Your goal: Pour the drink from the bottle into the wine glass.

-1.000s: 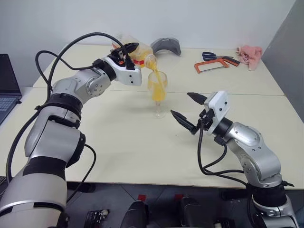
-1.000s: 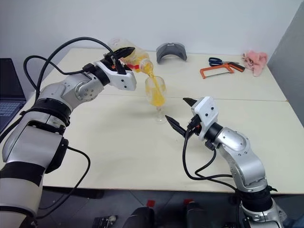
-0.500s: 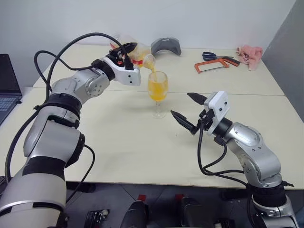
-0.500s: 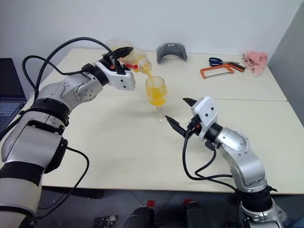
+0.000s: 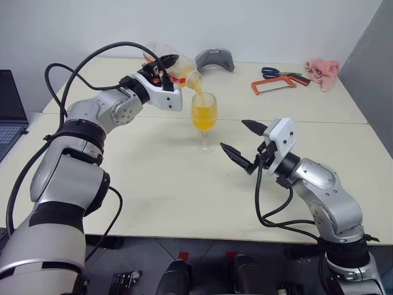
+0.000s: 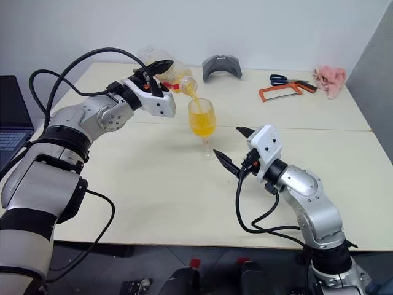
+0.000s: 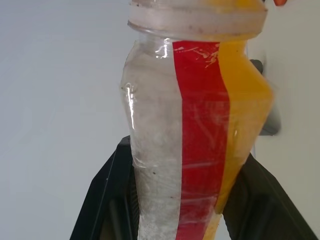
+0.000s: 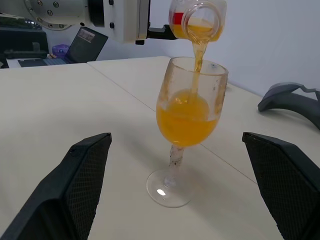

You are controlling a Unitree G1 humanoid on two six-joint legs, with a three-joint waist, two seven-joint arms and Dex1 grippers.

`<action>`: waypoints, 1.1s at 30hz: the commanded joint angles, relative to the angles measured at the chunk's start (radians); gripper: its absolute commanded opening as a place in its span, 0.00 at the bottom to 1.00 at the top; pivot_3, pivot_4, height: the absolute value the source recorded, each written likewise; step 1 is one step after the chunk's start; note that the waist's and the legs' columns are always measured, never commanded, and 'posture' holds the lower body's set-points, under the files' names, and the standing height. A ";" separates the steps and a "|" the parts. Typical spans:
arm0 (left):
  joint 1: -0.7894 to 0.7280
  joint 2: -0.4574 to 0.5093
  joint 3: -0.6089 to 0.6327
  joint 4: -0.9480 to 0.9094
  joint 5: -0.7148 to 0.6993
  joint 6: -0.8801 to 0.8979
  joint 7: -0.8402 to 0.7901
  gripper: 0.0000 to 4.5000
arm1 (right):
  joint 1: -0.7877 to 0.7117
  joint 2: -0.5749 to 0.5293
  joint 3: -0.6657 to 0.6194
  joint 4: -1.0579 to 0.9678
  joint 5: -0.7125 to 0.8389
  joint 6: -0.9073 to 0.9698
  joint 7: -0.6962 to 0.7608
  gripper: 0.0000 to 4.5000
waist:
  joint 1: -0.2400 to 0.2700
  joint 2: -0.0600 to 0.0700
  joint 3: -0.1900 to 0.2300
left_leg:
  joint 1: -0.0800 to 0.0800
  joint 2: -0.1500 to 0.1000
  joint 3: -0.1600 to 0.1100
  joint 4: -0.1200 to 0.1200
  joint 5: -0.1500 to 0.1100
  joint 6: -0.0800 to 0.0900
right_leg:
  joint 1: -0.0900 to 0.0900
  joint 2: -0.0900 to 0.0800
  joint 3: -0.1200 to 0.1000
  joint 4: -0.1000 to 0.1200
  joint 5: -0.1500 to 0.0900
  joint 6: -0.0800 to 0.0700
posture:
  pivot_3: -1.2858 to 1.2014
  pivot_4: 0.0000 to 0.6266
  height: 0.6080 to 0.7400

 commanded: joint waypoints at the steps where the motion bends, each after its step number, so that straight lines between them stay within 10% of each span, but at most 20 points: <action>1: -0.046 0.018 0.005 -0.005 -0.003 -0.002 0.025 0.38 | -0.002 0.002 0.001 -0.030 0.006 -0.018 0.001 1.00 | 0.000 0.000 0.000 | 0.000 0.000 0.000 0.000 0.000 0.000 | 0.000 0.000 0.000 0.000 0.000 0.000 | 0.52 0.24 1.00; 18: -0.029 -0.007 0.044 0.005 -0.069 -0.007 -0.035 0.38 | -0.001 -0.005 0.004 -0.027 0.005 -0.025 0.004 1.00 | 0.000 0.000 0.000 | 0.000 0.000 0.000 0.000 0.000 0.000 | 0.000 0.000 0.000 0.001 0.000 0.000 | 0.52 0.24 1.00; 33: 0.113 -0.129 0.305 -0.087 -0.487 0.093 -0.396 0.38 | -0.020 0.005 0.004 -0.041 0.014 -0.026 0.004 1.00 | -0.016 0.000 0.000 | 0.000 -0.001 -0.002 0.002 0.000 0.000 | -0.001 -0.002 0.000 0.004 0.000 0.000 | 0.52 0.24 1.00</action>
